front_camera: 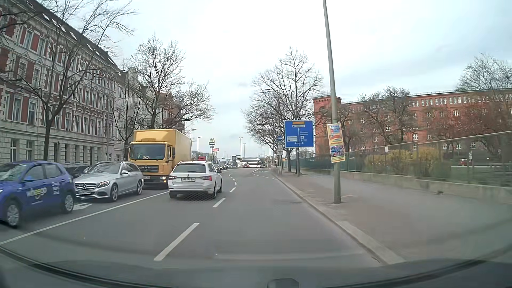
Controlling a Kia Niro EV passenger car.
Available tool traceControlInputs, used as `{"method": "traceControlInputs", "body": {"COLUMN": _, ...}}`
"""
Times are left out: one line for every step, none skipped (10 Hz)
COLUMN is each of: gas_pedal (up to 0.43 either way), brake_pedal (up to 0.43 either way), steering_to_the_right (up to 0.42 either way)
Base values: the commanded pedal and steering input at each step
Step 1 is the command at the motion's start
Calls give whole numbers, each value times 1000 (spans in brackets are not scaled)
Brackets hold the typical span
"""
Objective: Follow the waypoints while adhering to traffic rules and regulations
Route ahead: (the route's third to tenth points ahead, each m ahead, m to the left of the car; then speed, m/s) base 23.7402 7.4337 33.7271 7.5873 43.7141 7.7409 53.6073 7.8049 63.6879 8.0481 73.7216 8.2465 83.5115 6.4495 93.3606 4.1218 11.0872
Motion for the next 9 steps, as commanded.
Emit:
{"method": "traceControlInputs", "body": {"gas_pedal": 79, "brake_pedal": 0, "steering_to_the_right": -1}}
{"method": "traceControlInputs", "body": {"gas_pedal": 79, "brake_pedal": 0, "steering_to_the_right": -1}}
{"method": "traceControlInputs", "body": {"gas_pedal": 79, "brake_pedal": 0, "steering_to_the_right": -3}}
{"method": "traceControlInputs", "body": {"gas_pedal": 79, "brake_pedal": 0, "steering_to_the_right": -6}}
{"method": "traceControlInputs", "body": {"gas_pedal": 98, "brake_pedal": 0, "steering_to_the_right": -6}}
{"method": "traceControlInputs", "body": {"gas_pedal": 98, "brake_pedal": 0, "steering_to_the_right": -6}}
{"method": "traceControlInputs", "body": {"gas_pedal": 98, "brake_pedal": 0, "steering_to_the_right": -8}}
{"method": "traceControlInputs", "body": {"gas_pedal": 98, "brake_pedal": 0, "steering_to_the_right": -9}}
{"method": "traceControlInputs", "body": {"gas_pedal": 98, "brake_pedal": 0, "steering_to_the_right": -9}}
